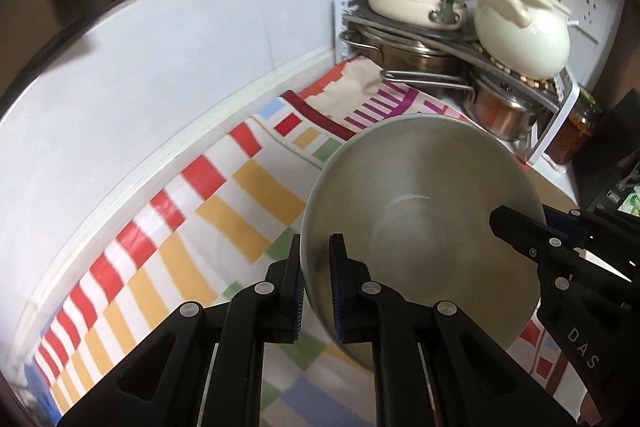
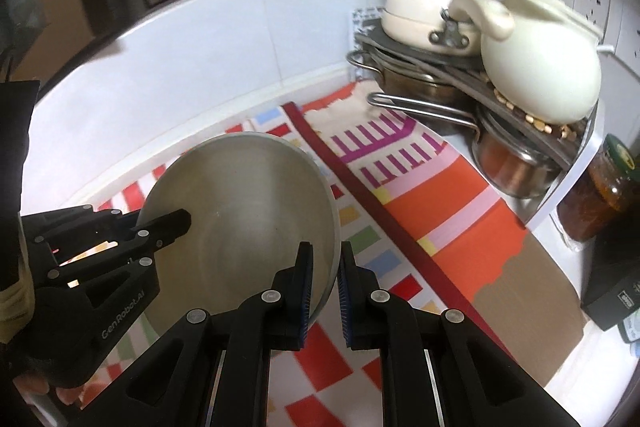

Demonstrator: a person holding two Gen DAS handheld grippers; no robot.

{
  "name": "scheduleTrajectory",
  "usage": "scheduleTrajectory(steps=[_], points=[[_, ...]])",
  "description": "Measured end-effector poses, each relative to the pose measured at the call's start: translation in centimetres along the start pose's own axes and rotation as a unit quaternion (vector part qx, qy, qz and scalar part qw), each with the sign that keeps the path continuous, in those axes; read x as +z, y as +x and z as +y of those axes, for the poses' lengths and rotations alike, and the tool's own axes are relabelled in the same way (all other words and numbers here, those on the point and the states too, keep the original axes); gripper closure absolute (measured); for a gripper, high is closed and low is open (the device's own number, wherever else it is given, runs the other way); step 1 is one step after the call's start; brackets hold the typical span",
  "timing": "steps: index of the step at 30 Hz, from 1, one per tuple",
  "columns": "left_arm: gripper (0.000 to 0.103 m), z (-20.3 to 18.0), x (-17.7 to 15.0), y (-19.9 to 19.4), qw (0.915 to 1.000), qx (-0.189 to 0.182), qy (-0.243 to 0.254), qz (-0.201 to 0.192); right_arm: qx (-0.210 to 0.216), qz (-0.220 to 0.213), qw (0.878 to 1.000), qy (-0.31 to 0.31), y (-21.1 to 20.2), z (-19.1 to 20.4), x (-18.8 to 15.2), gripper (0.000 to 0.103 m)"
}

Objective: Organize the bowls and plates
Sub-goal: 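Lift and carry the white bowl over the stacked bowls with both grippers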

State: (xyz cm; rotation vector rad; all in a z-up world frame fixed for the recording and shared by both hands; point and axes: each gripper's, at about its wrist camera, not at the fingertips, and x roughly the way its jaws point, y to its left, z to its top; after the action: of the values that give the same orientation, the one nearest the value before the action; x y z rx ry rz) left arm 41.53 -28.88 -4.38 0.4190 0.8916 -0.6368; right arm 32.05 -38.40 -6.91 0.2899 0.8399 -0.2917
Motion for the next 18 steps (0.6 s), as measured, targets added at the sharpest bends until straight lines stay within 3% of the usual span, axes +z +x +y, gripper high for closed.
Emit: scheduleTrajectory(steps=[18], points=[[0.090, 4.1, -7.8, -9.5, 0.9978, 0.017, -0.054, -0.034, 0.037, -0.021, 0.998, -0.052, -7.3, 6.3, -5.2, 0.089]])
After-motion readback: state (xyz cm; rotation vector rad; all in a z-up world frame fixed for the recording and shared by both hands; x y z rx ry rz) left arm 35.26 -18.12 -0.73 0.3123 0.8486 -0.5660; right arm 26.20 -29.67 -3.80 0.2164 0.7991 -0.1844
